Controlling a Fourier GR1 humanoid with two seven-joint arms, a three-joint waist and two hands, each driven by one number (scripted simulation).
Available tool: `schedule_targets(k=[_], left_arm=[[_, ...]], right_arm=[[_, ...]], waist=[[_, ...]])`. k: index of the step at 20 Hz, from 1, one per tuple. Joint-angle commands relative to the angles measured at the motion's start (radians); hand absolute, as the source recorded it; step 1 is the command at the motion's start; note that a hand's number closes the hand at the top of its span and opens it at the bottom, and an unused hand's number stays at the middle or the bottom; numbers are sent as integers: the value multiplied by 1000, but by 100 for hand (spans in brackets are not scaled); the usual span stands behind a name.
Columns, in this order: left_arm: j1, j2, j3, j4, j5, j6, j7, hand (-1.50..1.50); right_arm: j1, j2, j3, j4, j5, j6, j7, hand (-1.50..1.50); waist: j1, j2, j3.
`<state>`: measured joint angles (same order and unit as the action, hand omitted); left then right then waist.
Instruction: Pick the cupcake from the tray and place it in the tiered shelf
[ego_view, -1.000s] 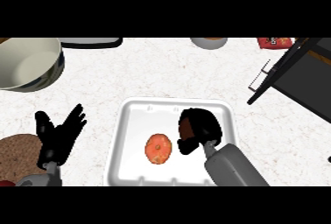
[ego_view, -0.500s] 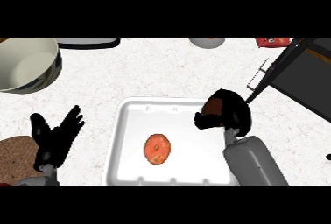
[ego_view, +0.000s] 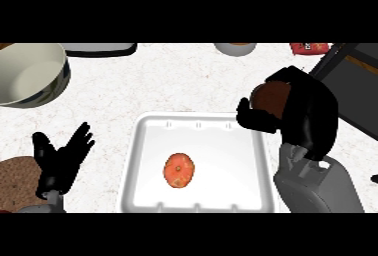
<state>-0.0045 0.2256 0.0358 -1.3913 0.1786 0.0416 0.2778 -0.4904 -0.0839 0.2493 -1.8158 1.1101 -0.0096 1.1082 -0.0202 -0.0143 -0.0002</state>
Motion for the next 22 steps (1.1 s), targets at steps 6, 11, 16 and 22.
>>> schedule_targets(k=[6, 11, 16, 22], left_arm=[[30, -29, -25, -4, -27, 14, -8, 0], [-5, -7, 17, 45, -2, -9, -13, 0], [-27, 2, 15, 24, 0, -16, 21, 0], [-21, -24, -9, 14, -23, -6, 15, 0]], right_arm=[[-222, -9, -98, -210, 149, 342, 267, 150], [-307, -76, -297, -257, 55, 450, 202, 150], [-442, -205, -512, -152, -24, 514, 104, 150], [-466, -290, -636, -29, -65, 511, -13, 150]], waist=[[12, 5, -2], [3, 7, -2], [6, 8, -1], [15, 12, 0]])
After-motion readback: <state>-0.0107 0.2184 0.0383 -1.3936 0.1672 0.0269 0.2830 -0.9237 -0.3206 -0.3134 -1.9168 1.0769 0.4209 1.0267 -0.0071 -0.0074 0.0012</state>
